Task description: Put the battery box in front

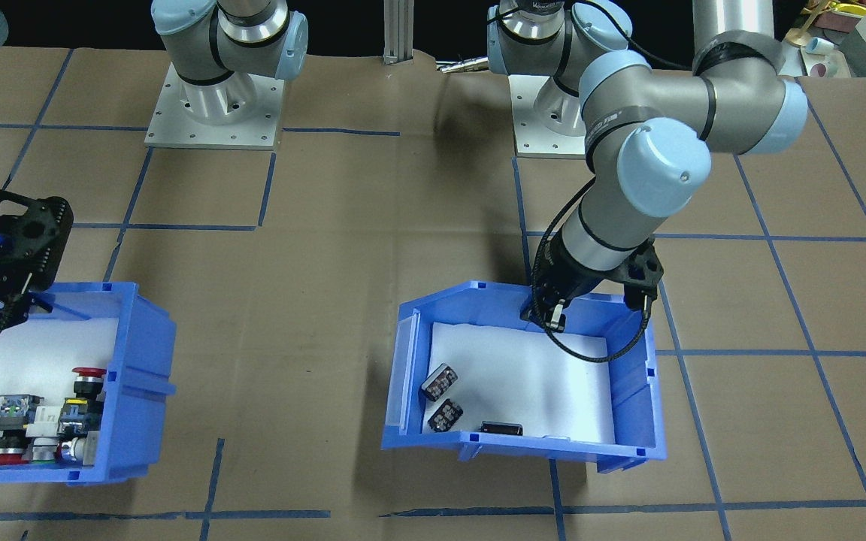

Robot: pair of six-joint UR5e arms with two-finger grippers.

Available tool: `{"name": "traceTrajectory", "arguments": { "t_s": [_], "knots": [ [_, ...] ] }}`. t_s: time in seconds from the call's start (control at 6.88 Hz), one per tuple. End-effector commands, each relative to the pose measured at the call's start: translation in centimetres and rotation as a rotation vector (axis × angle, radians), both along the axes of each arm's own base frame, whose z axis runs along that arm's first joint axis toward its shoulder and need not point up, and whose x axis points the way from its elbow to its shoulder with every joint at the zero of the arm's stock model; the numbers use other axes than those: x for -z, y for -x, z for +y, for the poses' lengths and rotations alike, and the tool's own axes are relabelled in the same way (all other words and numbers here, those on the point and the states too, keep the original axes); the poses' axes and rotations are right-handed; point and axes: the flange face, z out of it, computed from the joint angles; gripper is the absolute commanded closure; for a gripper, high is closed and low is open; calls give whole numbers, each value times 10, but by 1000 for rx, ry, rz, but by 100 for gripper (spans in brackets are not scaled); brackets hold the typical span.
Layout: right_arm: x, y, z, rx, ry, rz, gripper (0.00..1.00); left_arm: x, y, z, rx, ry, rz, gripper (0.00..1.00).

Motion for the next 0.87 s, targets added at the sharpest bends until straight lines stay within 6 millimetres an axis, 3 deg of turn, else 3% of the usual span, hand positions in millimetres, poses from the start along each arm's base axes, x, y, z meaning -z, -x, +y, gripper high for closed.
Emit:
{"name": "traceTrajectory", "arguments": {
  "t_s": [0.0,0.29,0.58,0.73],
  "knots": [
    [9,9,57,-15,-33,-9,96,19,67,-45,-52,27,13,96],
    [11,3,91,-30,-41,-8,95,30,119,-70,-90,38,26,96],
    [17,-1,102,-30,-52,-13,95,45,156,-70,-92,71,43,91],
    [16,-2,103,-32,-51,-11,95,47,164,-62,-80,63,43,86]
  ]
}}
